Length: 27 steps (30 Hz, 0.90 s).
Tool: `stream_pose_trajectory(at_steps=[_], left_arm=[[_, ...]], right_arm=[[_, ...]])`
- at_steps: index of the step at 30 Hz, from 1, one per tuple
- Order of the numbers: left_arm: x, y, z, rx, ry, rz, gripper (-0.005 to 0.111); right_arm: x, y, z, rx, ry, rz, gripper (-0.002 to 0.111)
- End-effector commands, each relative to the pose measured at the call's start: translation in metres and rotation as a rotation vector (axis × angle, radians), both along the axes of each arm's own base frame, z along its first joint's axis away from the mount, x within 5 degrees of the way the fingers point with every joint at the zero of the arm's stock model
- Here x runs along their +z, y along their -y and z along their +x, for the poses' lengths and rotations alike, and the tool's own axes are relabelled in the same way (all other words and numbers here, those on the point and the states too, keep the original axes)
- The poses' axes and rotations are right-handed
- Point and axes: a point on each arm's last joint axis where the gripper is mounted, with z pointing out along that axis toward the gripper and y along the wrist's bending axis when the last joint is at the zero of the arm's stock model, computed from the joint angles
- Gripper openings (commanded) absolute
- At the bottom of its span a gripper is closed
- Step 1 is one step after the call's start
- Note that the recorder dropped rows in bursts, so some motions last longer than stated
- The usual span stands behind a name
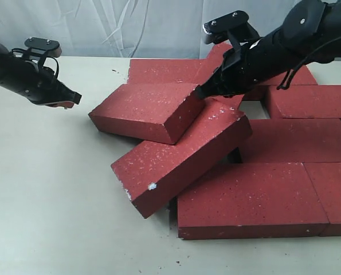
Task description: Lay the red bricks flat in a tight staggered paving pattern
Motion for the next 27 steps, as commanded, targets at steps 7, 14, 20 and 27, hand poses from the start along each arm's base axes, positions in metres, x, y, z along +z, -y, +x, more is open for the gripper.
stream_pose_trajectory(at_steps=[7, 14, 20, 27], left_arm=[[-0.014, 0.009, 0.007, -0.027, -0.011, -0.069, 0.0], [-0.019, 0.016, 0.007, -0.05, -0.017, -0.081, 0.0], [-0.018, 0.024, 0.007, -0.072, -0.001, -0.092, 0.0], [-0.016, 0.027, 0.006, -0.112, -0.011, -0.114, 0.0]], right_arm=[[-0.005, -0.025, -0.001, 0.068, 0.044, -0.027, -0.001], [-0.005, -0.025, -0.002, 0.07, 0.043, -0.029, -0.001], [-0.005, -0.025, -0.001, 0.067, 0.043, -0.026, -0.001], [-0.004, -0.026, 0.001, 0.044, 0.066, -0.009, -0.001]])
